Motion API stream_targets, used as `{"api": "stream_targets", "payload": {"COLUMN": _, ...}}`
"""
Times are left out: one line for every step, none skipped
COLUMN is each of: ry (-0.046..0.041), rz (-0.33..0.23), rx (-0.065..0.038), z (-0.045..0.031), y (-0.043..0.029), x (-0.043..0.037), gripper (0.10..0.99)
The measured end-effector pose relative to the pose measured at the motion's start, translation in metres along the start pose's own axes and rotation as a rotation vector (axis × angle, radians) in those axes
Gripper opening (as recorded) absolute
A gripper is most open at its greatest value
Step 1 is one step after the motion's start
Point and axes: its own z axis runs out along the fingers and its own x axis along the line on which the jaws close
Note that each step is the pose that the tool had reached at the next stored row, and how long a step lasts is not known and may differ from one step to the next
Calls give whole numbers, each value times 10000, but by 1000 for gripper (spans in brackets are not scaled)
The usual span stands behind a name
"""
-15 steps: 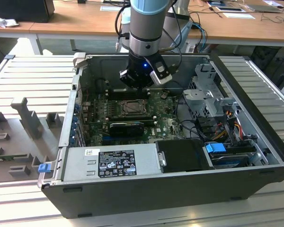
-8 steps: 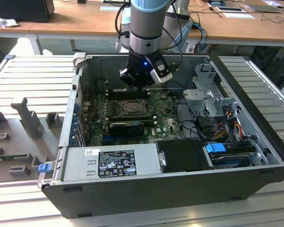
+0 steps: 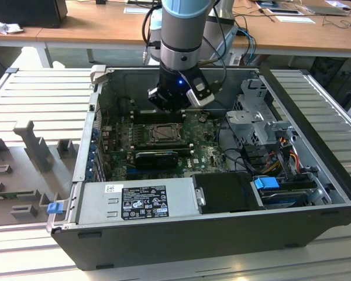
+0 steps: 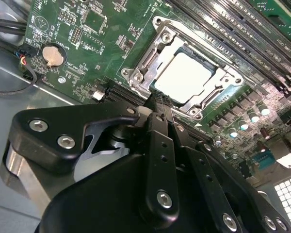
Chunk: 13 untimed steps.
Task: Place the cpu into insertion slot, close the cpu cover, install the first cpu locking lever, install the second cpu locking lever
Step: 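Install the second cpu locking lever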
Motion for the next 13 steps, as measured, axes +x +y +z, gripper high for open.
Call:
{"api": "stream_targets", "payload": {"ry": 1, "rz": -1, "rx": 6, "z": -8, "y": 0, "x": 0, "gripper": 106}}
{"api": "stream_targets", "payload": {"ry": 1, "rz": -1, "rx": 10, "z": -13, "y": 1, "x": 0, "gripper": 106}}
{"api": "stream_targets", "payload": {"ry": 1, "rz": -2, "rx": 16, "z": -16, "y": 2, "x": -1, "gripper": 106}}
{"api": "stream_targets", "payload": {"ry": 3, "rz": -2, "rx": 31, "z": -33, "y": 4, "x": -1, "gripper": 106}}
{"api": "stream_targets", "payload": {"ry": 3, "rz": -1, "rx": 36, "z": -50, "y": 8, "x": -1, "gripper": 106}}
{"api": "stream_targets", "payload": {"ry": 3, "rz": -1, "rx": 41, "z": -55, "y": 9, "x": -1, "gripper": 106}}
{"api": "stream_targets", "payload": {"ry": 1, "rz": -1, "rx": 39, "z": -55, "y": 7, "x": -1, "gripper": 106}}
{"api": "stream_targets", "payload": {"ry": 2, "rz": 0, "rx": 43, "z": -58, "y": -2, "x": 0, "gripper": 106}}
{"api": "stream_targets", "payload": {"ry": 3, "rz": -1, "rx": 43, "z": -59, "y": -10, "x": 0, "gripper": 106}}
{"api": "stream_targets", "payload": {"ry": 3, "rz": -1, "rx": 43, "z": -60, "y": -21, "x": 1, "gripper": 106}}
{"api": "stream_targets", "payload": {"ry": 3, "rz": -1, "rx": 44, "z": -62, "y": -38, "x": 1, "gripper": 106}}
{"api": "stream_targets", "payload": {"ry": 3, "rz": -1, "rx": 43, "z": -63, "y": -50, "x": 2, "gripper": 106}}
{"api": "stream_targets", "payload": {"ry": 3, "rz": -1, "rx": 43, "z": -65, "y": -67, "x": 3, "gripper": 106}}
